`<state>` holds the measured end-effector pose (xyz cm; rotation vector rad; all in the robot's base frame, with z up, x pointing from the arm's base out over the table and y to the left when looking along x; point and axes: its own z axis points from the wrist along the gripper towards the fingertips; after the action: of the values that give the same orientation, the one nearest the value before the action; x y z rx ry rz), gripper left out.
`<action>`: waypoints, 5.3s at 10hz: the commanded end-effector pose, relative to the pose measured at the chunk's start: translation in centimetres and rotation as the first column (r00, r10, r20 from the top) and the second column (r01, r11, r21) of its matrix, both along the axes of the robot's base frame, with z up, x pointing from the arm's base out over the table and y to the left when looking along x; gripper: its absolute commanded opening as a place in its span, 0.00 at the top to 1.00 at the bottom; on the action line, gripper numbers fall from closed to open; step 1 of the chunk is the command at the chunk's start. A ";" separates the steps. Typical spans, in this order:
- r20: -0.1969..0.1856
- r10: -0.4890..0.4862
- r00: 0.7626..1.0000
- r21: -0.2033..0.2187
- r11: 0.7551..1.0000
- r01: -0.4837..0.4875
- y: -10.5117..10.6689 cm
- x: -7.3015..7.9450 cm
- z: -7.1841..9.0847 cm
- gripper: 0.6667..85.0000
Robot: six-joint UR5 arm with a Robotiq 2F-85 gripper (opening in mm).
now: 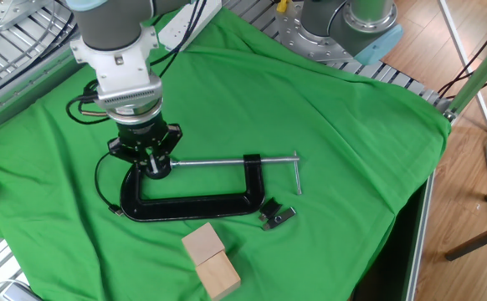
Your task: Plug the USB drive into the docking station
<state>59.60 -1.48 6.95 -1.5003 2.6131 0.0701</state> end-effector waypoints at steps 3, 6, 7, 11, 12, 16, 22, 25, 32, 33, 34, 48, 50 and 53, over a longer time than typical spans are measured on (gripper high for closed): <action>0.011 0.030 0.999 -0.045 0.999 -0.030 -1.1 0.1 0.1 0.99; -0.005 -0.119 0.993 -0.115 0.986 0.117 -3.5 -0.5 0.1 0.99; 0.002 -0.077 0.997 -0.115 0.990 0.077 -3.6 -0.5 0.1 0.99; 0.024 0.282 0.959 -0.174 0.946 -0.273 -3.9 0.5 -0.4 0.99; 0.014 0.345 0.938 -0.177 0.925 -0.337 -3.7 0.2 -0.3 0.99; -0.074 0.680 0.730 -0.124 0.720 -0.683 -3.0 -2.7 -0.7 0.99; 0.054 0.760 0.647 -0.211 0.642 -0.737 -4.1 -1.2 -0.9 0.99; 0.053 0.816 0.576 -0.193 0.574 -0.796 -2.8 -1.6 -1.4 0.99; 0.101 0.938 0.331 -0.104 0.341 -0.934 -0.9 -4.4 -1.7 0.99; 0.088 0.946 0.311 -0.114 0.319 -0.941 -1.4 -4.3 -1.5 0.99; 0.058 0.951 0.302 -0.132 0.307 -0.942 -2.1 -4.0 -1.3 0.99; -0.017 0.987 0.158 -0.142 0.154 -0.978 -4.0 -2.1 -2.5 0.99; -0.009 0.987 0.159 -0.145 0.156 -0.977 -3.4 -1.9 -2.5 0.99; -0.034 0.991 0.129 -0.143 0.123 -0.982 -3.7 -2.0 -2.4 0.99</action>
<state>57.54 -5.13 4.42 -2.9081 1.0036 -0.0403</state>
